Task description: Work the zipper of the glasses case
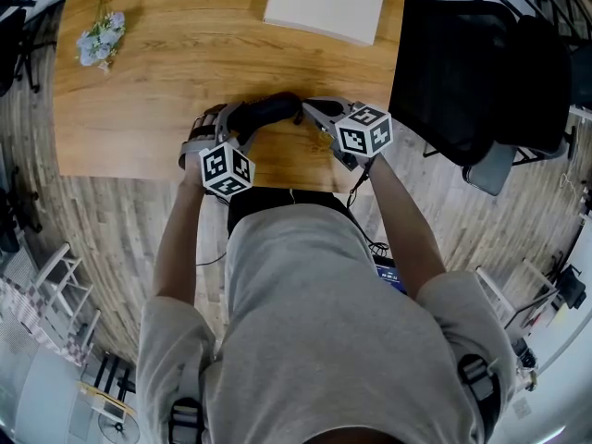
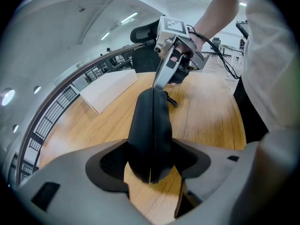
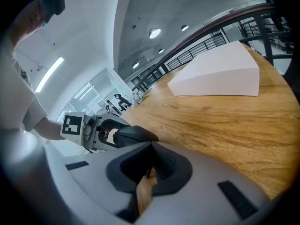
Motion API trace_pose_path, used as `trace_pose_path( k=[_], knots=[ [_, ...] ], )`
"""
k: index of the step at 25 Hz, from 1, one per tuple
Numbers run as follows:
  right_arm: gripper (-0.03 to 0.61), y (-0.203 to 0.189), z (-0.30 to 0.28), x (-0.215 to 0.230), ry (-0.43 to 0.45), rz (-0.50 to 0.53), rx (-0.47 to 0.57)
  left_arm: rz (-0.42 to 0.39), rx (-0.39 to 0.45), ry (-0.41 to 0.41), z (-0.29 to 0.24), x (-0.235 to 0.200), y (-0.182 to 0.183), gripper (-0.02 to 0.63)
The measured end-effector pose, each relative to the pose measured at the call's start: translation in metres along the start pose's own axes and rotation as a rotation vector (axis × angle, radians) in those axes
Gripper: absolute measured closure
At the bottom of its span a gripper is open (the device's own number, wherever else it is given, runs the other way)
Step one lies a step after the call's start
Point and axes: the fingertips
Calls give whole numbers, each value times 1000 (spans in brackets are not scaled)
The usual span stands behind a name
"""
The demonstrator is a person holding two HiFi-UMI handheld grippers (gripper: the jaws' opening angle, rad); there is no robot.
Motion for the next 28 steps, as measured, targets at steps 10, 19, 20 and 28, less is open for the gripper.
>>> trace_pose_path(
  k=[10, 19, 20, 28],
  knots=[
    [552, 2, -7, -1, 22, 1, -17, -49, 47, 6, 1, -2, 35, 337],
    [553, 12, -1, -14, 55, 30, -11, -18, -25, -3, -4, -7, 36, 359],
    [552, 13, -1, -15, 48, 35, -8, -15, -23, -4, -4, -8, 37, 359],
    [554, 17, 2, -23, -14, 106, -28, 5, 1, 2, -6, -9, 45, 359]
  ],
)
Point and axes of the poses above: the fingertips, and each gripper's own axes: z backward along the fingers, x to its right, y out of its top, and after that the axes turned 6 degrees about -x, right-handed
